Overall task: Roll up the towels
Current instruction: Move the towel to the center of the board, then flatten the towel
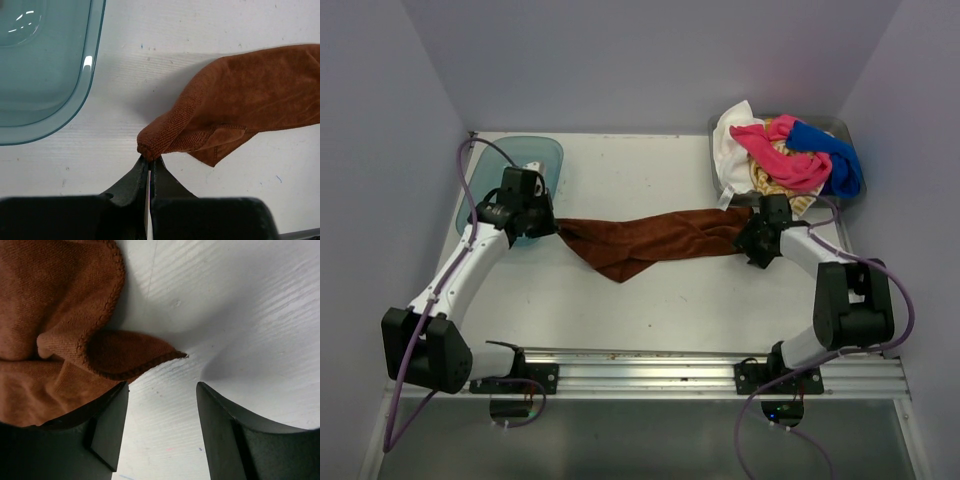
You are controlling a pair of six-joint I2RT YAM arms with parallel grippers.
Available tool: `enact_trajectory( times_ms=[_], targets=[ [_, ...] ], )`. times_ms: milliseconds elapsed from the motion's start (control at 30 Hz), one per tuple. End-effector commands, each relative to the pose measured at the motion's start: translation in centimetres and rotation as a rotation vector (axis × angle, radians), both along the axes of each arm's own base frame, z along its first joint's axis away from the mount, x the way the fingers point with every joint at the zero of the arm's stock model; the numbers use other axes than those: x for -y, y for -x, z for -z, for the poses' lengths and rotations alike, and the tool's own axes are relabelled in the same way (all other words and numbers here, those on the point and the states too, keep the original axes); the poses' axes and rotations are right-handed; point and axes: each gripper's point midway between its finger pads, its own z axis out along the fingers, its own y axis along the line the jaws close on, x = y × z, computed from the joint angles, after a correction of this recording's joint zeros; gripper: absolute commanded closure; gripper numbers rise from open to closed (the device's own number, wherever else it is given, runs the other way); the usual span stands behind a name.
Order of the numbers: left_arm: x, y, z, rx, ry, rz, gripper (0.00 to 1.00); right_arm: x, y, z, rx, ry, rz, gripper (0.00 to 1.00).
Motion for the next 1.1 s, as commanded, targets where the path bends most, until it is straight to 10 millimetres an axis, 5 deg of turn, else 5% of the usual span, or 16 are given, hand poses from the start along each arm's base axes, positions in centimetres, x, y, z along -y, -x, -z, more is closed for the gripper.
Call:
enact_trajectory(
  times_ms=[0, 267, 633, 767, 867, 967, 1067],
  targets=[
    [0.1, -0.9, -1.5, 0.037, 0.001, 0.013, 1.0, 1.3, -2.5, -1.5, 0.073, 0.087, -0.024, 0.39],
    [-0.3, -1.5, -2.0, 0.048, -0.005, -0.001, 1.0, 2.2, -4.5, -1.5, 0.049, 0.208, -0.2, 0.33],
    [-0.7, -1.6, -0.5, 0.011, 0.003, -0.03, 1.0, 0.7, -4.5, 0.5, 0.004, 0.153, -0.33, 0.44],
    [-0.7, -1.7, -0.2, 0.003, 0.002, -0.037, 1.0, 0.8, -3.6, -0.1, 0.017, 0.149, -0.316, 0.56],
    [-0.9, -1.8, 0.1, -0.002, -0.003, -0.046, 1.0, 0.8, -2.8, -0.5, 0.025, 0.142, -0.3, 0.85],
    [-1.2, -1.8, 0.3, -0.009, -0.017, -0.056, 1.0, 0.7, -1.8, -0.8, 0.02, 0.131, -0.285, 1.0],
    [-1.7, -2.0, 0.3, -0.003, -0.04, -0.072, 1.0, 0.7, -0.8, -1.5, 0.025, 0.122, -0.266, 1.0]
  ],
)
